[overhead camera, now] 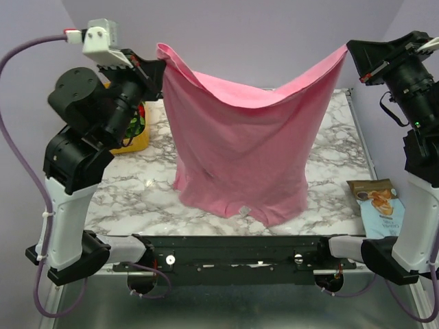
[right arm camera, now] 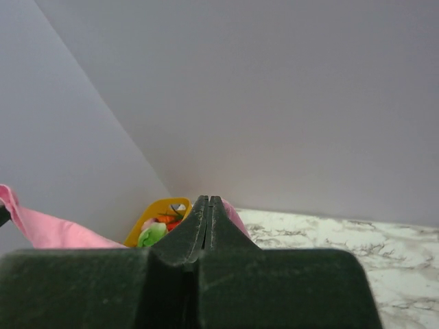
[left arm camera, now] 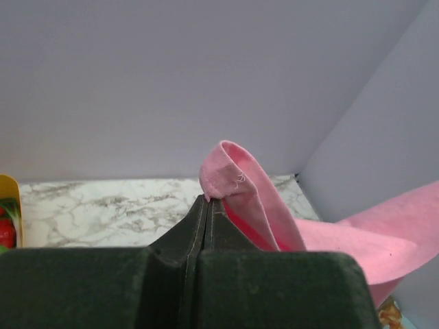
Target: Pin the brooch onto the clothing
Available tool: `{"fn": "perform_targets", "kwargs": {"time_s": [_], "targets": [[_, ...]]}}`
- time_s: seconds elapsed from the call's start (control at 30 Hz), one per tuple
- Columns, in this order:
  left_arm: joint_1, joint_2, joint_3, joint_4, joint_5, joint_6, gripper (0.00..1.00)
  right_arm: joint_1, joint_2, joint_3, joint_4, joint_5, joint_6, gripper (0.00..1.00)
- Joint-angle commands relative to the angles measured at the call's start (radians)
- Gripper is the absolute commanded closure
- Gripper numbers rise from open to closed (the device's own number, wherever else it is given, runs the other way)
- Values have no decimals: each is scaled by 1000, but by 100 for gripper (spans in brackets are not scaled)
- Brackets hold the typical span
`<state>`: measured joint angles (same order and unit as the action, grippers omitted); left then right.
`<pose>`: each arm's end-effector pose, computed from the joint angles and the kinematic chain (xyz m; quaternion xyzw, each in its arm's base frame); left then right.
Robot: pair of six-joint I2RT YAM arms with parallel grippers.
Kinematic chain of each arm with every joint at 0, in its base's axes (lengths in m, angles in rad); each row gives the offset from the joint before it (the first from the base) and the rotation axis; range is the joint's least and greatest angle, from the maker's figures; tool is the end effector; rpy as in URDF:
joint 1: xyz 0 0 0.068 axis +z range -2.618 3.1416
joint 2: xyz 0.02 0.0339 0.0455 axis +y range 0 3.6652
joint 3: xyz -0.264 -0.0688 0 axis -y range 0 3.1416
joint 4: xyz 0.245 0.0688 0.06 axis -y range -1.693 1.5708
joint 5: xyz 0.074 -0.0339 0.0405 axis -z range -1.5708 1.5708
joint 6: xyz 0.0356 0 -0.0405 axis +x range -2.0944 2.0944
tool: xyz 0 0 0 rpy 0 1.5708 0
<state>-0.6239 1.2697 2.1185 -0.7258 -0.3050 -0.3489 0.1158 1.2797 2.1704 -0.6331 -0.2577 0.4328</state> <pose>0.1408 -0.0881 0.6024 -0.0230 0.6640 -0.2572 0.7017 0.1544 0.0271 0.6222 -0.0050 0.6138 0.2883 0.7349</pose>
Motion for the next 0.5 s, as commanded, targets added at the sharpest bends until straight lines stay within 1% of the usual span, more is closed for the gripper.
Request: {"fn": "perform_targets", "kwargs": {"time_s": [0.0, 0.1, 0.23, 0.3, 0.37, 0.47], "targets": [[1, -15, 104, -31, -34, 74, 100, -5, -32, 49, -27, 61, -23, 99], [1, -38, 115, -27, -25, 85, 100, -5, -83, 5, -7, 46, -17, 99], [1, -78, 86, -40, 1, 71, 100, -7, -181, -148, 42, 23, -11, 99], [1, -107, 75, -56, 16, 59, 100, -7, -239, -184, 50, 17, -12, 99], [1, -153, 35, -55, 50, 39, 100, -7, -291, -222, 49, 14, -17, 99], [1, -226, -24, -40, 60, 8, 100, -7, -336, -241, 41, 9, -23, 99]]}}
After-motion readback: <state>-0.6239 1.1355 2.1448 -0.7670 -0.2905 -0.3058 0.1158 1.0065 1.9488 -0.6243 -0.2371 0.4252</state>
